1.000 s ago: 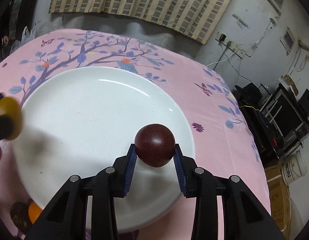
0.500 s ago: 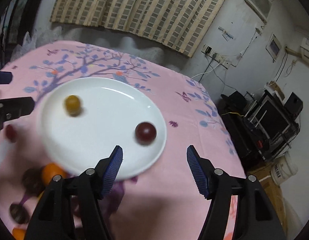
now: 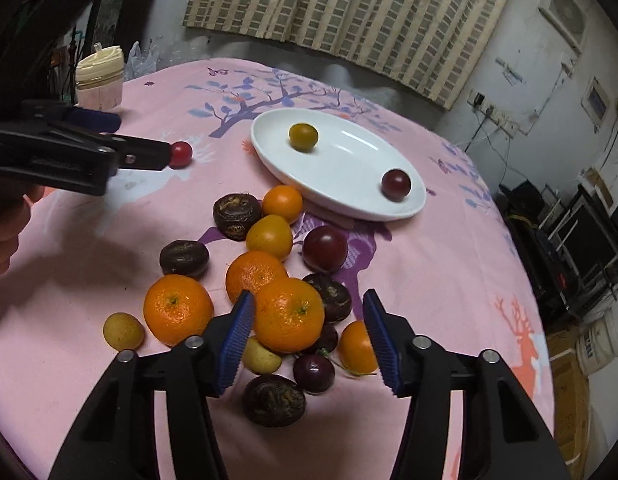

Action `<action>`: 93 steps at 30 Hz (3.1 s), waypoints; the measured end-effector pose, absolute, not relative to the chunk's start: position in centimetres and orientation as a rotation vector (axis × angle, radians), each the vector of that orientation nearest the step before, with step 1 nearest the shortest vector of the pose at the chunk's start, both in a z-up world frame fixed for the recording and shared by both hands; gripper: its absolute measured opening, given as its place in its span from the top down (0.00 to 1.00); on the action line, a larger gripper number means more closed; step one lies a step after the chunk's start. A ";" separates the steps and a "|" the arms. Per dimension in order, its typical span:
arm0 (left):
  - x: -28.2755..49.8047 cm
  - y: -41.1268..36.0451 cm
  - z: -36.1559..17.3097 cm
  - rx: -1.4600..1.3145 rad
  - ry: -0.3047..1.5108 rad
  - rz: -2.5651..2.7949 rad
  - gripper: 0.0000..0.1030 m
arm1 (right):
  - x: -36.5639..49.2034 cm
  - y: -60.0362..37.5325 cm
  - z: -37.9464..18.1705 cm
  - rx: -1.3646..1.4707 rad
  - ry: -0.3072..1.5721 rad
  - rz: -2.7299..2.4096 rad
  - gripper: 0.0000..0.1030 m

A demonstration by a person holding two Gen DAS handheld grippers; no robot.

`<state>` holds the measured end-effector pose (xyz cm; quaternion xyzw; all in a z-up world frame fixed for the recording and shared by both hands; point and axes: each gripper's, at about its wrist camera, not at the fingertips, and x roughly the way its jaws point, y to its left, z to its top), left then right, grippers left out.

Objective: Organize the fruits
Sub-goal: 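Grasp a mandarin with the right gripper while the left grasps a small orange, then place both oranges on the white plate and open both grippers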

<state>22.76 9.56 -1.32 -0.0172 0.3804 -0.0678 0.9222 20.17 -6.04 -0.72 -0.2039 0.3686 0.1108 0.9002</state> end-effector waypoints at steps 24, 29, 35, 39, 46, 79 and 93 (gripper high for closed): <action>16.9 -0.5 -4.2 0.389 0.786 -0.551 0.38 | 18.0 -11.6 -1.2 -0.245 0.869 0.086 0.59; 17.3 -1.0 -5.4 0.399 0.820 -0.578 0.57 | 17.6 -11.7 -1.2 -0.240 0.857 0.093 0.59; 17.1 -1.1 -5.4 0.398 0.809 -0.580 0.58 | 18.0 -12.0 -0.8 -0.324 0.790 0.028 0.59; 18.2 0.4 -3.8 0.277 0.802 -0.583 0.58 | 19.6 -12.4 -0.2 -0.306 0.779 0.029 0.59; 25.2 4.9 0.5 0.014 0.786 -0.428 0.58 | 24.5 -10.6 2.2 -0.266 0.714 0.083 0.59; 32.0 8.1 2.4 -0.124 0.738 -0.131 0.05 | 25.1 -11.1 1.3 -0.383 0.709 0.003 0.29; 24.8 10.6 -1.1 -0.078 0.790 -0.084 0.05 | 14.0 -9.4 -3.3 -0.197 0.835 0.189 0.38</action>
